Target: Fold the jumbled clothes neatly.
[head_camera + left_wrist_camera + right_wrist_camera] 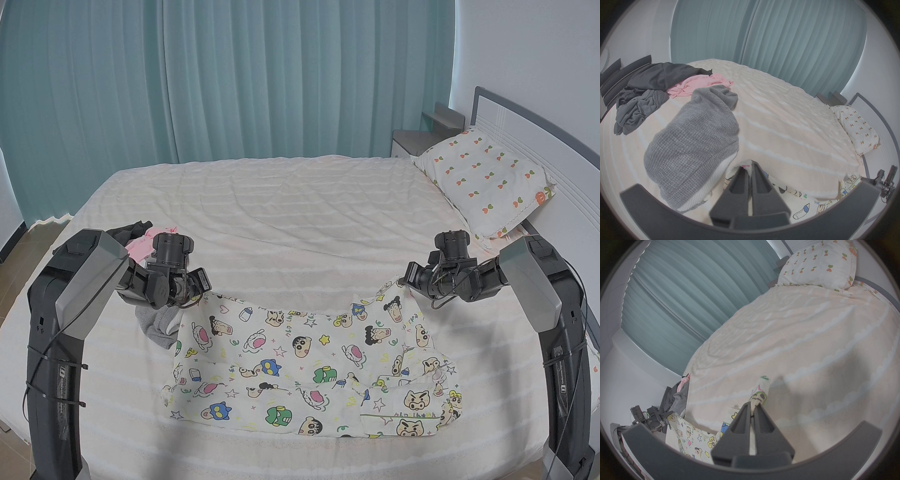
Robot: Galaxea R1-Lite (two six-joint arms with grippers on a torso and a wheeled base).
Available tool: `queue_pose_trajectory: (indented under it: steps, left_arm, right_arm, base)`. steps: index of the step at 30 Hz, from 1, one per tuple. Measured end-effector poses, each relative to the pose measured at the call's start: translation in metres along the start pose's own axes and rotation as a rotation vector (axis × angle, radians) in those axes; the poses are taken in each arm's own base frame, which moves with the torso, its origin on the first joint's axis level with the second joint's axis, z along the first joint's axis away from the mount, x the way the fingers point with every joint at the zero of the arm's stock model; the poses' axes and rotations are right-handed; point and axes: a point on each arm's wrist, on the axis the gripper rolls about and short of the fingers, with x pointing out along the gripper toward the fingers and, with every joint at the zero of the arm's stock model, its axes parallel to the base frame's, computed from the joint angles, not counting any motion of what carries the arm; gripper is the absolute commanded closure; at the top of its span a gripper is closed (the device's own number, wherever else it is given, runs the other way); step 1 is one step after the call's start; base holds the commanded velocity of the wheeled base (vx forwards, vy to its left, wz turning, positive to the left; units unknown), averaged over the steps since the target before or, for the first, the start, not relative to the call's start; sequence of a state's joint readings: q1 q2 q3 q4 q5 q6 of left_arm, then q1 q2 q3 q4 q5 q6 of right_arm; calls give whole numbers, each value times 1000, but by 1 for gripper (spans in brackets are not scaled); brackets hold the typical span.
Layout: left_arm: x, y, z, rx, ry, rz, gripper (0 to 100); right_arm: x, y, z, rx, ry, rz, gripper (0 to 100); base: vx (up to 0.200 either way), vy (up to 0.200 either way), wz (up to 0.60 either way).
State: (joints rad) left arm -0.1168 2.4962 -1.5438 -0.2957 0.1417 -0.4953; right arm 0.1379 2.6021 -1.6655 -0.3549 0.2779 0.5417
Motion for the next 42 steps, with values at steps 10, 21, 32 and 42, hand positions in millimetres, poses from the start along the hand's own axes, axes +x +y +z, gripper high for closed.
queue_pose_trajectory:
  steps: [10, 21, 32, 42]
  left_arm:
    - [-3, 2, -2, -16, 4, 11, 100]
    - [-3, 1, -5, -10, 12, 11, 100]
    - [-3, -2, -7, -5, 19, 7, 100]
    - [-4, -1, -11, 2, 34, 13, 100]
  right_arm:
    - [-7, -4, -5, 11, 56, 25, 0]
    - [2, -9, -9, 15, 148, 62, 0]
    - [23, 7, -31, -33, 266, 62, 100]
    - [30, 10, -32, 21, 261, 61, 100]
  base:
    - [0, 0, 0]
    - [0, 0, 0]
    - [0, 0, 0]
    - [0, 0, 0]
